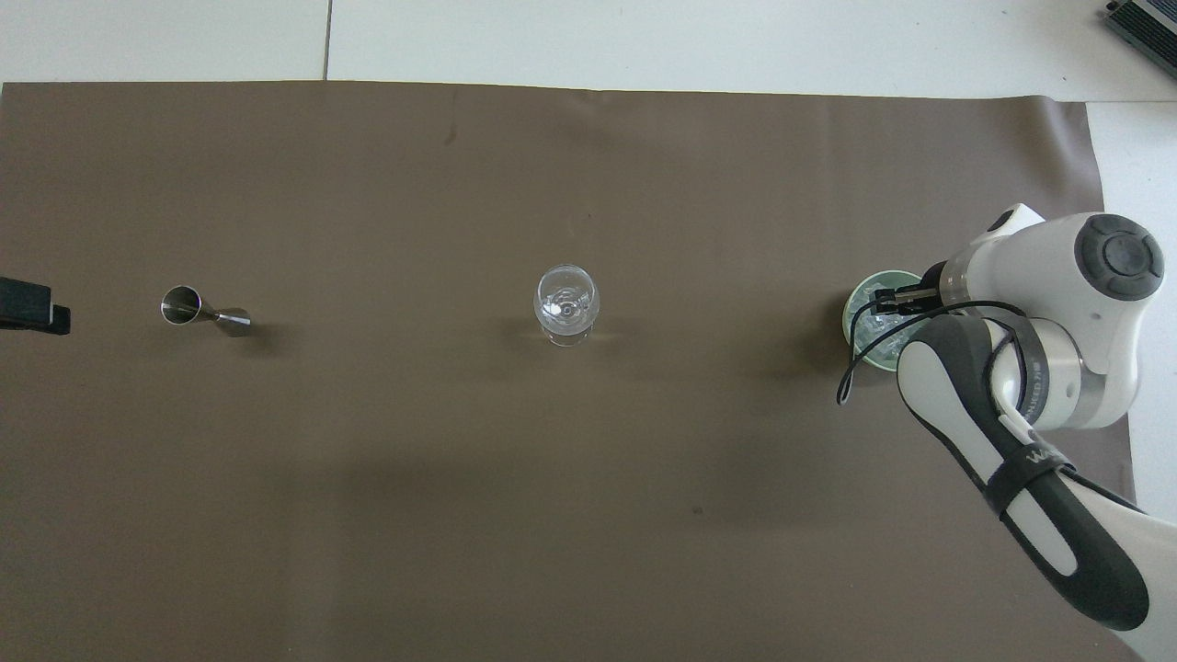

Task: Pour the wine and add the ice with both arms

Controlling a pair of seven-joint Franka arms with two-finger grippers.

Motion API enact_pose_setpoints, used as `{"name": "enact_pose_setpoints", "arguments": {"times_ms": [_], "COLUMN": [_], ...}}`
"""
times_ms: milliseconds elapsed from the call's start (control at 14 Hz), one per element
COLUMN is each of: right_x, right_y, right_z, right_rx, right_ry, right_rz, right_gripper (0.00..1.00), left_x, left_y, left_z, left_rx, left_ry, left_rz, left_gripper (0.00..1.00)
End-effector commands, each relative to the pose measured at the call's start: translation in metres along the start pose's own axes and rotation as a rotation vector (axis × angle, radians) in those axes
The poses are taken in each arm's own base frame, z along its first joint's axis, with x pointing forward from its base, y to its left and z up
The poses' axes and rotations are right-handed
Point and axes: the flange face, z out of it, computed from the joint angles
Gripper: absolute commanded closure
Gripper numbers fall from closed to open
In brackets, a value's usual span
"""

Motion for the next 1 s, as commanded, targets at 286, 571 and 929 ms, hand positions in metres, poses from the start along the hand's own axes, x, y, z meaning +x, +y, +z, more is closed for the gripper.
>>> {"name": "enact_pose_setpoints", "arguments": {"times_ms": [286,571,929], "right_x": [-0.001,-0.001,0.012], "right_y": [-0.002,-0.001,-0.001], "right_z": [0.004,0.003,-0.024], "right_rx": [0.001,0.0,0.008], "right_ry": [-0.002,-0.007,-0.028], "right_rz": [0.019,0.02,0.027], "right_gripper": [0.75,0.92,1.0], "left_x": [-0.031,-0.023,0.0], "left_y": [-0.001,0.003,-0.005], "left_z": [-0.048,-0.032,-0.01], "left_rx": [0.007,0.011,0.023], "left_ry": [0.075,0.035,0.031], "left_rz": [0.001,-0.014,-0.023], "left_gripper": [0.0,0.0,0.0]}}
